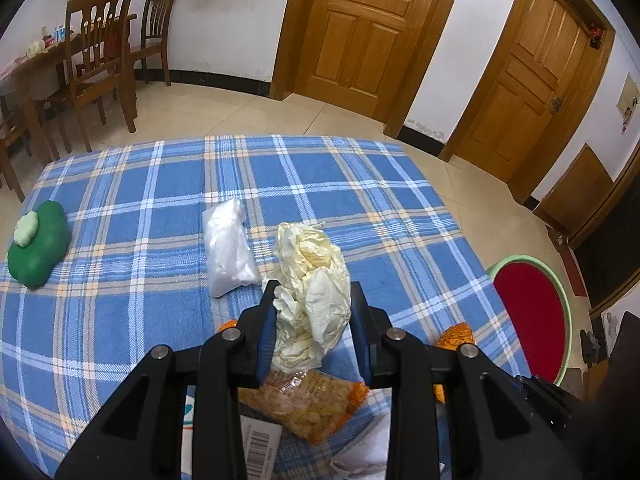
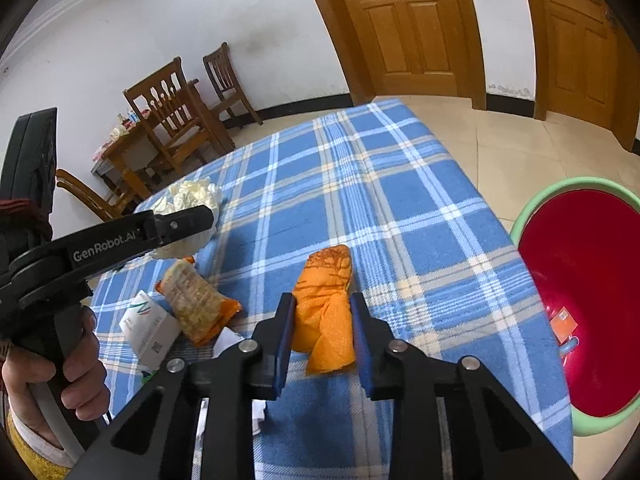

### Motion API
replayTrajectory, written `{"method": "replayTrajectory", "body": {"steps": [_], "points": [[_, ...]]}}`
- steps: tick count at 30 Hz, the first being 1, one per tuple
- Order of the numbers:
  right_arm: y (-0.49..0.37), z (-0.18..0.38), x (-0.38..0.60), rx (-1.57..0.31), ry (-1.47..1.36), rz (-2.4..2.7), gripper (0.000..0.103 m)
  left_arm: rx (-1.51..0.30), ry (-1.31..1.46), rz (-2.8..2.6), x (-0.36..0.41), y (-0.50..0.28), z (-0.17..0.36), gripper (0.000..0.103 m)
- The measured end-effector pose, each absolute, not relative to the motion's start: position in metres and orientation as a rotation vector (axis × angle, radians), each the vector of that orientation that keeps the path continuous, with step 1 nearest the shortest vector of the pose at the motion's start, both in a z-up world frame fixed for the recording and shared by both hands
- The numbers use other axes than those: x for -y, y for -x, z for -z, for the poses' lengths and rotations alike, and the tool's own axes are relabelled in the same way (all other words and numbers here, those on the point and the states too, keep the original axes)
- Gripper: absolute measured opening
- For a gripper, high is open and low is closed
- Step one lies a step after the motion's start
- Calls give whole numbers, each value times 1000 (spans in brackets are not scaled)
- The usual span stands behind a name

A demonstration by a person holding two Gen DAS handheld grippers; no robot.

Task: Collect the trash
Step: 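Grasp the orange cloth with the right gripper while the left gripper holds the crumpled plastic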

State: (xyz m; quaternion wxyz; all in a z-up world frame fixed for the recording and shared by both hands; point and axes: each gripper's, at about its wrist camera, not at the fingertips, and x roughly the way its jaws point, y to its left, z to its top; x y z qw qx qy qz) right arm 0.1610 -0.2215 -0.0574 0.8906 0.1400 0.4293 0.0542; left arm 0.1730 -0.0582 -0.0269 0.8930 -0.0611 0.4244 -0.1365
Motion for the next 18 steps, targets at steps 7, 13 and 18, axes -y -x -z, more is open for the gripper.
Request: {"method": "replayTrajectory", "body": {"steps": [7, 13, 18], "points": [[-141, 40, 231, -848, -320, -105, 30, -854, 133, 308, 63, -159, 12, 33], [-120, 23, 238, -798, -339, -92, 30, -836, 139, 340, 69, -144, -2, 33], [-103, 13, 248, -763, -357, -71, 30, -819, 131, 365, 76, -130, -13, 33]]}}
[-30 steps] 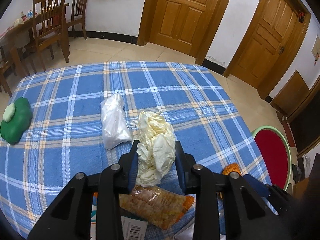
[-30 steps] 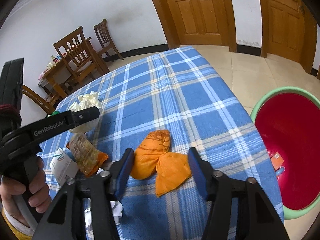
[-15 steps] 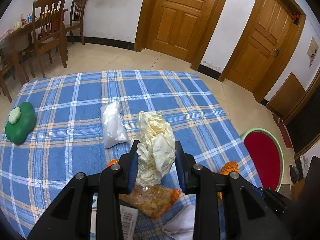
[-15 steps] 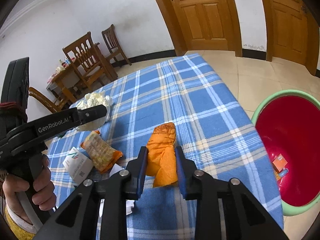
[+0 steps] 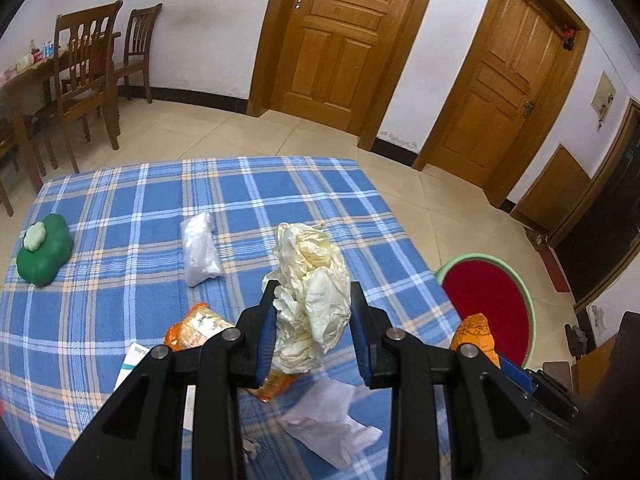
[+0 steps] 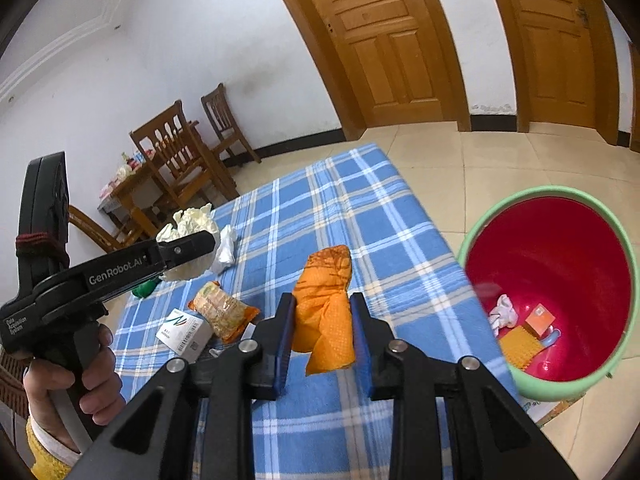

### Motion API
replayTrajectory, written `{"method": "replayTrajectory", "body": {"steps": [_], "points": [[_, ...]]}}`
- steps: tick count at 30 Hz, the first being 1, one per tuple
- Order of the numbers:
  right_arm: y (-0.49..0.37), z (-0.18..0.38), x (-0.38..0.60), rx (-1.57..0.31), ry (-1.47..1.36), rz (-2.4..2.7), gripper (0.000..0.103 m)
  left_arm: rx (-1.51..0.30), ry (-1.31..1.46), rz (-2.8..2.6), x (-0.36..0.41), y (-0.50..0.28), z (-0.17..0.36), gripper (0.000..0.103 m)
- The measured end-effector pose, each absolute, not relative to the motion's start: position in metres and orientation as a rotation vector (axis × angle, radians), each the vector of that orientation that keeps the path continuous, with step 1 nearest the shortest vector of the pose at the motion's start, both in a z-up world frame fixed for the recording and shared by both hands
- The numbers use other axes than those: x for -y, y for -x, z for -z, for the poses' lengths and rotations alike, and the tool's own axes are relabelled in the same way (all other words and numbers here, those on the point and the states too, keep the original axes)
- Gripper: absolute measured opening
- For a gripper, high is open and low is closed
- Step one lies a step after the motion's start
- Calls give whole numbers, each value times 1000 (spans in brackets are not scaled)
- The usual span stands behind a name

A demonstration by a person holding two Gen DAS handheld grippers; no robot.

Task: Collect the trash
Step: 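Grasp the orange cloth with the right gripper while the left gripper holds the crumpled plastic, then carry the crumpled plastic and orange cloth over the red bucket and open both grippers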

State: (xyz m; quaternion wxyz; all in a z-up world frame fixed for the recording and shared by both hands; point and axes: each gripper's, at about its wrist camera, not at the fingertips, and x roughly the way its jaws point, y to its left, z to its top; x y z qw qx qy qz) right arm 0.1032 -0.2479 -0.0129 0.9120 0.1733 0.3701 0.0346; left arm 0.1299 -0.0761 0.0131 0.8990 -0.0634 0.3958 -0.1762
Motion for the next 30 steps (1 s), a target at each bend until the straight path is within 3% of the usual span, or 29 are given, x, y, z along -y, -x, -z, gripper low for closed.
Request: {"method": "replayTrajectory", "body": {"steps": [16, 30], "points": [[-51, -6, 300, -673, -437, 53, 30, -812, 69, 483, 136, -95, -30, 33], [-25, 14, 367, -665, -534, 187, 31, -892, -24, 589, 209, -92, -9, 33]]}}
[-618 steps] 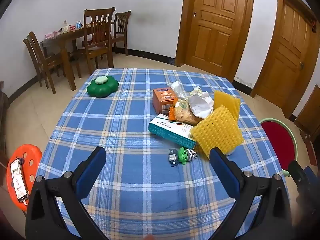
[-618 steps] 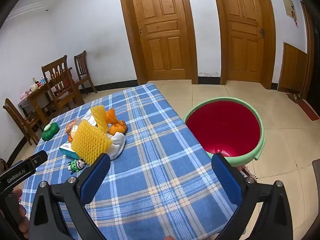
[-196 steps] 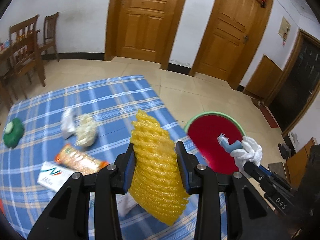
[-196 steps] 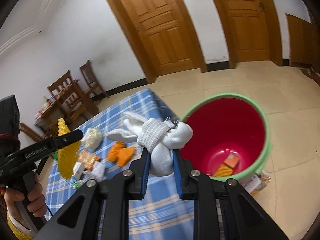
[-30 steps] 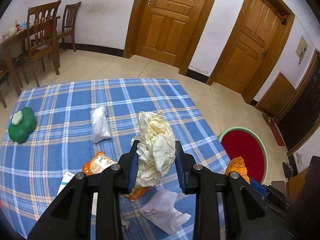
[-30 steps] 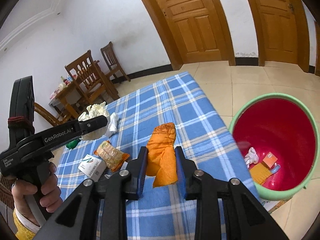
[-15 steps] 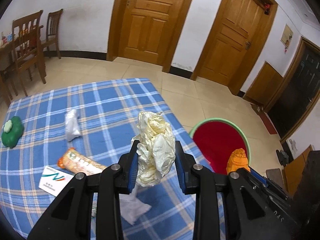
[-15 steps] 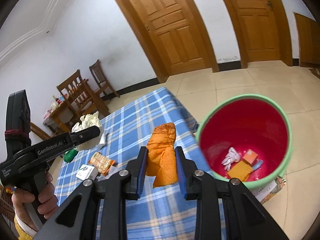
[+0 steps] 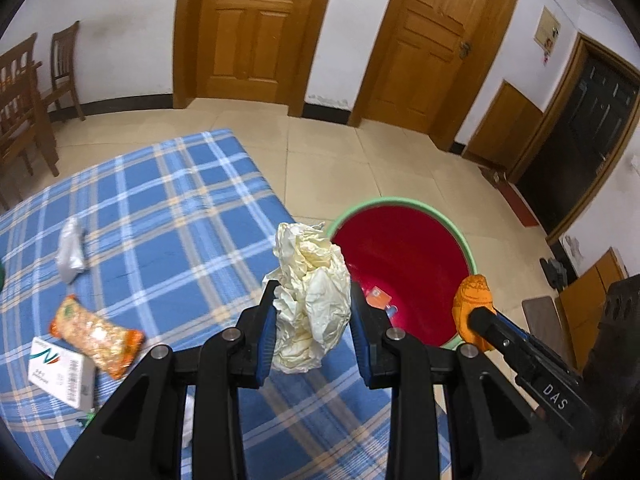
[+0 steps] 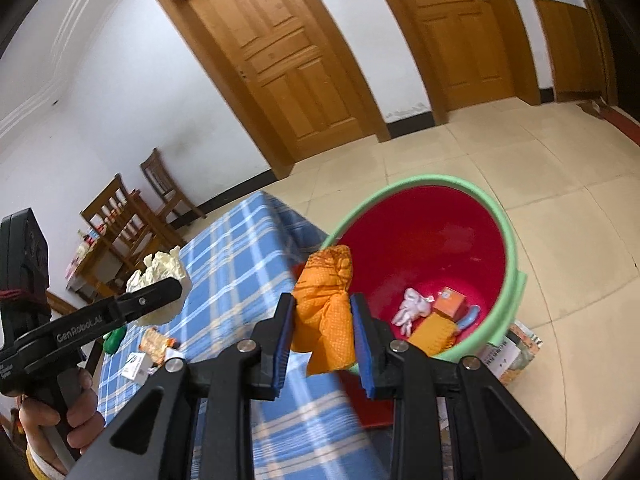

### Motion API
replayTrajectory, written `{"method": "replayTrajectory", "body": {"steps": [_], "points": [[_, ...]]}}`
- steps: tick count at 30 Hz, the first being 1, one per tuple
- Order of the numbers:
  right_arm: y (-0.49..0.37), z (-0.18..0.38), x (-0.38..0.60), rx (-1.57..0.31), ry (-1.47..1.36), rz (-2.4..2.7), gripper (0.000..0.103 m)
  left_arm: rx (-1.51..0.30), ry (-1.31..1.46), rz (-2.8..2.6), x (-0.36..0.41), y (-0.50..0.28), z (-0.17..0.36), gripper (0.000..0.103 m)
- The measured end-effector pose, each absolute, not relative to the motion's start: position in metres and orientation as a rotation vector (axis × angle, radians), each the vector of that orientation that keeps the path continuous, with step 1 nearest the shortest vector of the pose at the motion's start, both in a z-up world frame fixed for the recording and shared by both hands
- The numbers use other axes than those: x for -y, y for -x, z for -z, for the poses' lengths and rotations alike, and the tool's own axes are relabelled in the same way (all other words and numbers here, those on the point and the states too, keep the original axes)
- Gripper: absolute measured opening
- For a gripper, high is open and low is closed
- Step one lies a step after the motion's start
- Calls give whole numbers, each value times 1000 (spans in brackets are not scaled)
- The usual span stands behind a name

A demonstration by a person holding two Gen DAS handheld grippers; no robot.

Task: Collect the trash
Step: 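Carry the crumpled plastic and orange cloth over the red bucket and open both grippers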

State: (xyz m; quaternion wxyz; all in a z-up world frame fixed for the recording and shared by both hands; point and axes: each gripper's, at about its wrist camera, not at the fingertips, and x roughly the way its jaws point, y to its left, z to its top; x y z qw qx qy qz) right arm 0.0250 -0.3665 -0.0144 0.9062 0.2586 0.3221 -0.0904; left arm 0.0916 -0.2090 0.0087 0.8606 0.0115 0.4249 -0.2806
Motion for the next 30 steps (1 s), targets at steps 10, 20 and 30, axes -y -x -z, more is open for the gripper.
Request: {"method": "replayTrajectory", "body": {"steps": [10, 20, 30], "points": [[-21, 38, 401, -682, -612, 237, 31, -954, -104, 664, 266, -104, 20, 33], [-22, 50, 427, -691, -654, 281, 32, -980, -144, 704, 301, -123, 41, 36], [-37, 65, 441, -718, -675, 294, 34, -972, -160, 654, 305, -128, 47, 65]]}}
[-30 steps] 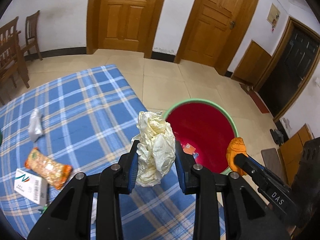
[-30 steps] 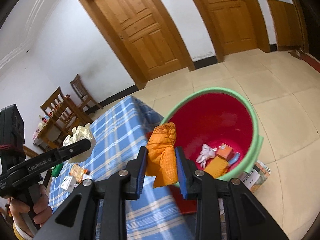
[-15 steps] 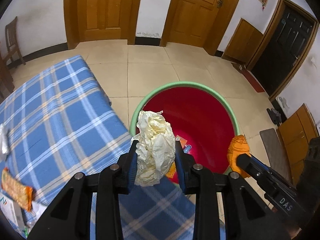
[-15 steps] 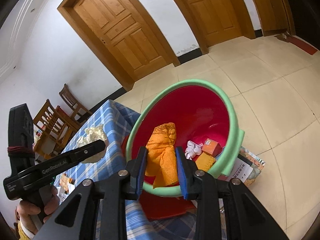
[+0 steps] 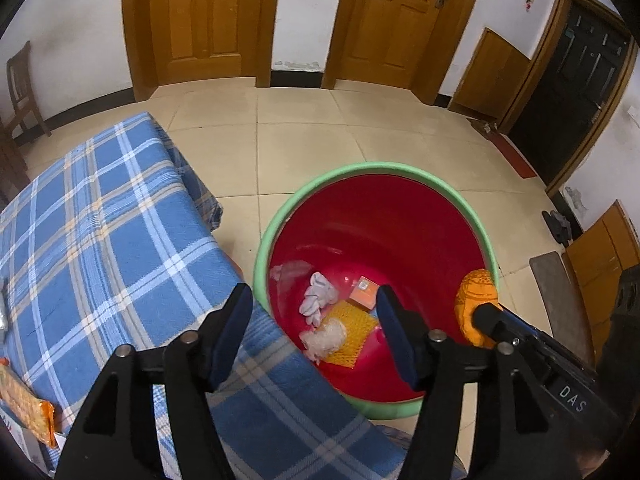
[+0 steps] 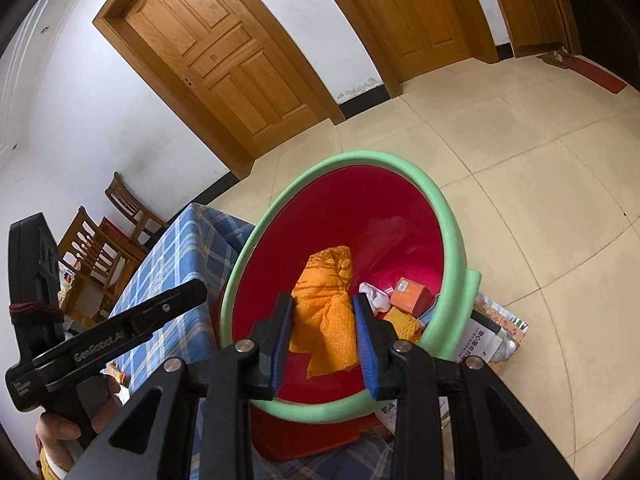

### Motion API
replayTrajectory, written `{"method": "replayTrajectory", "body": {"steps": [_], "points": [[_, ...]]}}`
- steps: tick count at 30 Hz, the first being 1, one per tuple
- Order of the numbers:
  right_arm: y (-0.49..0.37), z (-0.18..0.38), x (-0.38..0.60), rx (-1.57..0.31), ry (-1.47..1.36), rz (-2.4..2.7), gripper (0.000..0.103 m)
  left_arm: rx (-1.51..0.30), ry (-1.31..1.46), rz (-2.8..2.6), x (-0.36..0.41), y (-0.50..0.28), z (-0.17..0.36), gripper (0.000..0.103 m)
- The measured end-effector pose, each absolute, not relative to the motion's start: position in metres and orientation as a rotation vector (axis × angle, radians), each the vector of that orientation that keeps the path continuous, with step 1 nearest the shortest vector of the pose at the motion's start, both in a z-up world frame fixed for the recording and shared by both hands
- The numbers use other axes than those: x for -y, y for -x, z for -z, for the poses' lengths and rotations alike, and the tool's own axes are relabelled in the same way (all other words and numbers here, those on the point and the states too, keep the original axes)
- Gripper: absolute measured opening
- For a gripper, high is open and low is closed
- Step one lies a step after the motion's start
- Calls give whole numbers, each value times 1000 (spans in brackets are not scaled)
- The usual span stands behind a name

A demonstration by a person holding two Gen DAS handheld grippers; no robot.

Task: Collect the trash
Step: 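Carry the crumpled plastic and orange cloth over the red bucket and open both grippers, then move the left gripper to the table and grasp the clear plastic bag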

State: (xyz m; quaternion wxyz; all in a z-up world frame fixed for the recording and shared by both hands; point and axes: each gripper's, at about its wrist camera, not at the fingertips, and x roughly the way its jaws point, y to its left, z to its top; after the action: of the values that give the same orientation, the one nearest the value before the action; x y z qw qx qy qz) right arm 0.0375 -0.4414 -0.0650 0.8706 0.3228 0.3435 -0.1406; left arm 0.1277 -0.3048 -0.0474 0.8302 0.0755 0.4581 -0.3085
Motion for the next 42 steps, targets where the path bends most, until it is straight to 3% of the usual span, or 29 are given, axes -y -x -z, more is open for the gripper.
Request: {"method": "replayTrajectory", "body": {"steps": [6, 14, 42], "points": [[-45, 68, 440, -730, -676, 287, 39, -976, -147, 622, 296, -131, 47, 66], [-47, 67, 439, -727, -678, 288, 54, -973, -119, 591, 282, -128, 40, 67], [-44, 32, 391, -694, -614, 238, 57, -933, -15, 425, 183, -127, 13, 67]]}}
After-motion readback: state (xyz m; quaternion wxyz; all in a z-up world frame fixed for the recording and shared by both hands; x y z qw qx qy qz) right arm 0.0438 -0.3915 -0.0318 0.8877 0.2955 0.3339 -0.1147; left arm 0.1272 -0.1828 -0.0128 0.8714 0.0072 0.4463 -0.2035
